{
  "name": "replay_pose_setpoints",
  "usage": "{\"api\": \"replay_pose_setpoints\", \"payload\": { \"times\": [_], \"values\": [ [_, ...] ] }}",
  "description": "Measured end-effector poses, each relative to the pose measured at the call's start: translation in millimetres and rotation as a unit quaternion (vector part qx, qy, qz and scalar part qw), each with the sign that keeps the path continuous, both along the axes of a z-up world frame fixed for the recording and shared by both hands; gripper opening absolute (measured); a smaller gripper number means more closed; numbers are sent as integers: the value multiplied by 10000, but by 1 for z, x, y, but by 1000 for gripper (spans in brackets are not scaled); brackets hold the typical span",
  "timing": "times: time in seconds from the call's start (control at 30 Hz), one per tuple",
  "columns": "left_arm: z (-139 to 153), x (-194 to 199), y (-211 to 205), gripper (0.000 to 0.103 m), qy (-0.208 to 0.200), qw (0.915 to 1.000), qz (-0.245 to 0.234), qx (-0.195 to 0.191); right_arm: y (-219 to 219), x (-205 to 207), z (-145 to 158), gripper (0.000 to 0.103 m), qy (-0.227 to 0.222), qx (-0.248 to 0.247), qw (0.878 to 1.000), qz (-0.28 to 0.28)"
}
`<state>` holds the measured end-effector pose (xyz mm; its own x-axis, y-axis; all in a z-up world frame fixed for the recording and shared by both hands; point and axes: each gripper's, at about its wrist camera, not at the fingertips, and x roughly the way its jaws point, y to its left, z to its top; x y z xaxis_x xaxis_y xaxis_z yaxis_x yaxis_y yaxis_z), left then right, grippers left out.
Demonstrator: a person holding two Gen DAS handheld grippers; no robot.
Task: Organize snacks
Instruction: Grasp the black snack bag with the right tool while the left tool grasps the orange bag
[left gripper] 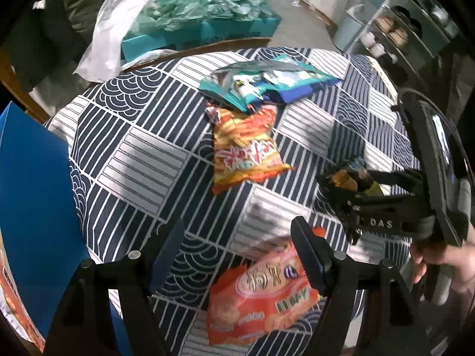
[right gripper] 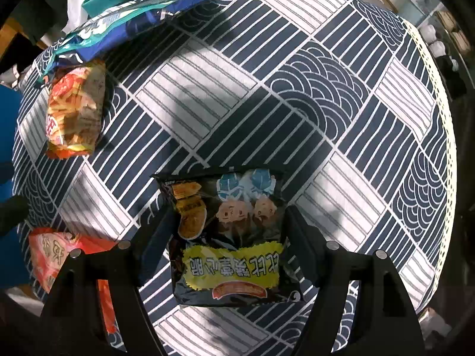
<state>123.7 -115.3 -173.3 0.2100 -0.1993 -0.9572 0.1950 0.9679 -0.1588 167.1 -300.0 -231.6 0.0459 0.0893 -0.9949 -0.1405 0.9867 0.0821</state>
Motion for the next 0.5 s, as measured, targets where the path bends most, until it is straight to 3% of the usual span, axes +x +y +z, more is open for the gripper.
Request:
{"api": "replay_pose_setpoints", "payload": {
  "times": [0.13, 0.4, 0.5],
  "values": [
    [5, -17, -2, 76, -20, 9996, -280, 60, 11, -9, -1, 74, 38, -21, 10000, 50],
    [15, -52, -6, 77, -15, 9967, -813, 68, 15, -28, 7, 56, 110, 175, 9998, 46],
    [14, -59, -7, 82, 9, 9959, -898, 56, 12, -35, 15, 51, 99, 264, 9996, -58]
  ]
}}
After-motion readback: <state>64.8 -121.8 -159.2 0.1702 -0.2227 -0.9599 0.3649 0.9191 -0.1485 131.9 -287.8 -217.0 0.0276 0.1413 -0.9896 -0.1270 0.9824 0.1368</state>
